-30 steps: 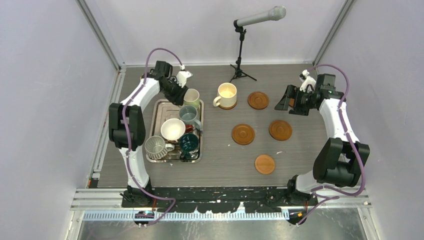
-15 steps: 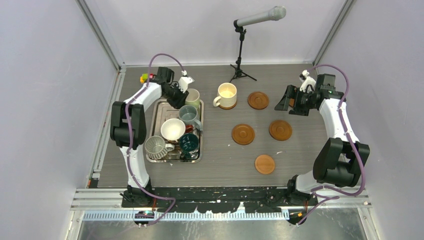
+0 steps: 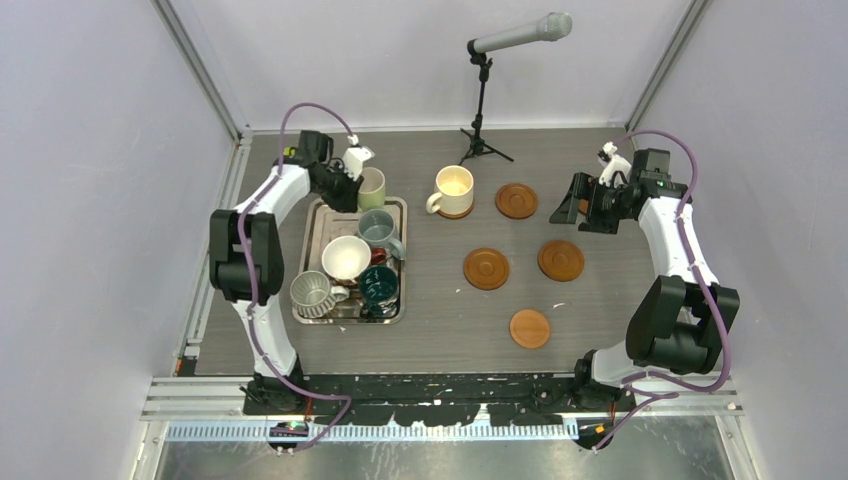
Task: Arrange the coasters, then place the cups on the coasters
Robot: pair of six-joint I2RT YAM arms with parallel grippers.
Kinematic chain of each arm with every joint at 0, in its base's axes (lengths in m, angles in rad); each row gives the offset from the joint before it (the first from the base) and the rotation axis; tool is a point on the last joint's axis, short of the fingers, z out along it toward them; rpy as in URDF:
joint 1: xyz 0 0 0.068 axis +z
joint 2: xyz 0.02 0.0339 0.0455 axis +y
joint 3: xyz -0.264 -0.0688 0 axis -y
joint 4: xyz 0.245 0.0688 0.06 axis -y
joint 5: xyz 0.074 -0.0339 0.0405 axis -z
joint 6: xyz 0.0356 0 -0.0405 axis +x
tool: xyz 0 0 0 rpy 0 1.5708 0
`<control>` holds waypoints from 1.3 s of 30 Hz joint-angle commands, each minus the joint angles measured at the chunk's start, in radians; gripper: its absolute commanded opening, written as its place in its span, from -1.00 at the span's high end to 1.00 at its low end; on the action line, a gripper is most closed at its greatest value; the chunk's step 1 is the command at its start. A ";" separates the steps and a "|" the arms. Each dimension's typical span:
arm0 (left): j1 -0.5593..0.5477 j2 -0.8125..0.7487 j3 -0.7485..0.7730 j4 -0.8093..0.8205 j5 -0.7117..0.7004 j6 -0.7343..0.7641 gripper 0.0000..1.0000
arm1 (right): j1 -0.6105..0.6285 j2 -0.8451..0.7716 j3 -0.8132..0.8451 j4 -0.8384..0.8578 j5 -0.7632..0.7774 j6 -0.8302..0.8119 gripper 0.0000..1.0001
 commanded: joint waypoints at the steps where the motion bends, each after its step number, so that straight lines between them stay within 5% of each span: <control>1: 0.018 -0.174 0.048 0.076 0.001 -0.063 1.00 | -0.001 -0.033 0.040 0.001 -0.016 -0.011 -0.73; 12: -0.083 -0.306 0.137 0.024 -0.080 -0.292 1.00 | -0.039 -0.048 0.039 0.009 0.014 0.026 -0.75; 22: -0.492 -0.431 -0.014 0.109 -0.395 -0.437 1.00 | -0.074 -0.059 0.019 0.029 0.024 0.072 -0.78; 29: -0.756 -0.376 -0.056 0.154 -0.632 -0.593 1.00 | -0.079 -0.067 -0.009 0.056 0.022 0.092 -0.78; 39: -0.891 -0.245 -0.070 0.282 -0.709 -0.705 1.00 | -0.082 -0.074 -0.020 0.053 0.030 0.082 -0.78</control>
